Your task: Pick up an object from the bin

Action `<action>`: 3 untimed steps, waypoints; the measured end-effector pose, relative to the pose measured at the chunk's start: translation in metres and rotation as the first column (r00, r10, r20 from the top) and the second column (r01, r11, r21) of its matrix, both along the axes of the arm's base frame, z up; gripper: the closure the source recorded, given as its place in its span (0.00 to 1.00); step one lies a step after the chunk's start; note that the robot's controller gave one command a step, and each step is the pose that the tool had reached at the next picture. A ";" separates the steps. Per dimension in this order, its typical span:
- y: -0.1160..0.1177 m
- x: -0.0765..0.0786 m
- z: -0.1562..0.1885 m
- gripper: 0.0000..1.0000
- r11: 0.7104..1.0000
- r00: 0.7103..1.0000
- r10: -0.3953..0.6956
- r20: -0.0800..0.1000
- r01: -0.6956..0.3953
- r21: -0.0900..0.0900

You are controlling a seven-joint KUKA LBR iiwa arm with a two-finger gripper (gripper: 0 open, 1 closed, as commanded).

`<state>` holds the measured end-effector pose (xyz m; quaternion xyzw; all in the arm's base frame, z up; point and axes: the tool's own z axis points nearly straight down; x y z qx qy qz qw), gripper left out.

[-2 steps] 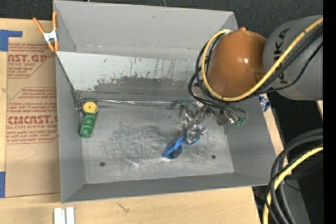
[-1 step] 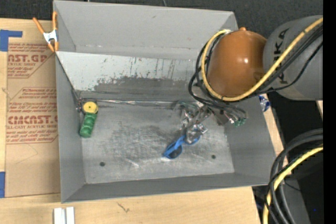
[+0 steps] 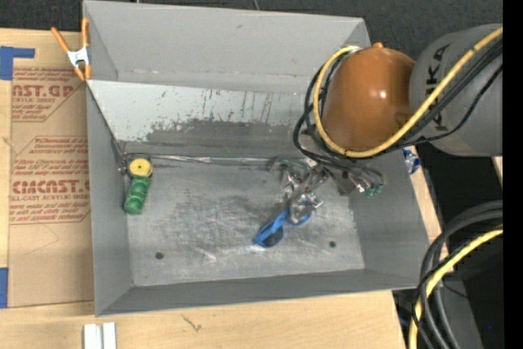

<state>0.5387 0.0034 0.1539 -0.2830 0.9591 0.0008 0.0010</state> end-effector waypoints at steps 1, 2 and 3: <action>0.000 0.000 0.000 1.00 1.000 1.000 0.000 0.000 0.000 0.000; 0.000 0.000 0.000 1.00 1.000 1.000 0.000 0.000 0.000 0.000; 0.000 0.000 0.000 1.00 1.000 1.000 0.000 0.000 0.000 0.000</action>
Offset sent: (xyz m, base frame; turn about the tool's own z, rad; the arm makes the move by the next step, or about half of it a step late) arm 0.0000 0.0000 0.0000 0.0000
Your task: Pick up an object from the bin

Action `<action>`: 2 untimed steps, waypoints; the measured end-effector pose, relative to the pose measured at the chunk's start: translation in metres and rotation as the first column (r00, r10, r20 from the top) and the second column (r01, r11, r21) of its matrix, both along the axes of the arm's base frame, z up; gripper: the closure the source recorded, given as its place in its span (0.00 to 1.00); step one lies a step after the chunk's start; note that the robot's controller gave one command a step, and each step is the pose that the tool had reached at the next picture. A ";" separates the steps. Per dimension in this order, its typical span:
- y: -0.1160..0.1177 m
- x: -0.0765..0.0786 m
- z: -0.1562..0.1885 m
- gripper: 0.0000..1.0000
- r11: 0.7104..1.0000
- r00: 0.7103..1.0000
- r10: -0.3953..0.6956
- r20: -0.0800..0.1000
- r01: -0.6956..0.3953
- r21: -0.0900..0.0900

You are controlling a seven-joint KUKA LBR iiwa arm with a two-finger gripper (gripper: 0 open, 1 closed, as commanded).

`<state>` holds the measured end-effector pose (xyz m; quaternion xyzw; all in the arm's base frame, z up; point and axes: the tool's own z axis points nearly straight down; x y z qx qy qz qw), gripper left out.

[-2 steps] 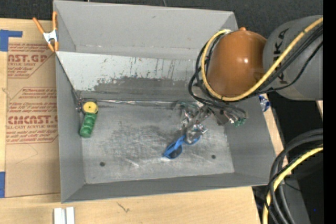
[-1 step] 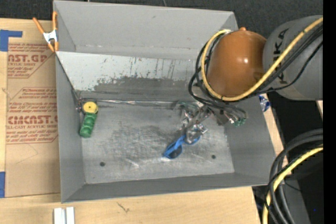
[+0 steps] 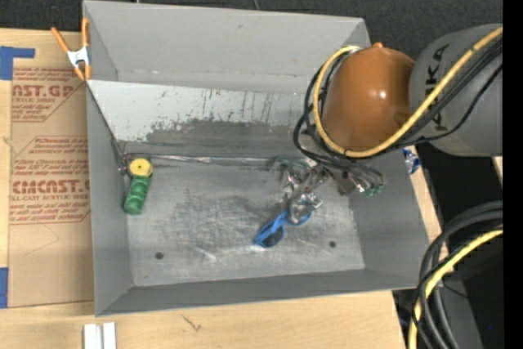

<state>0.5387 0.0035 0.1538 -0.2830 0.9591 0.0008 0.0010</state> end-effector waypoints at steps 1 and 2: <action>0.000 0.000 0.000 1.00 1.000 1.000 0.000 0.000 0.000 0.000; 0.000 0.000 0.000 1.00 1.000 1.000 0.000 0.000 0.000 0.000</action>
Offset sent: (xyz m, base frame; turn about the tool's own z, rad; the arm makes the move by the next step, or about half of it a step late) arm 0.0000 0.0000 0.0000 0.0000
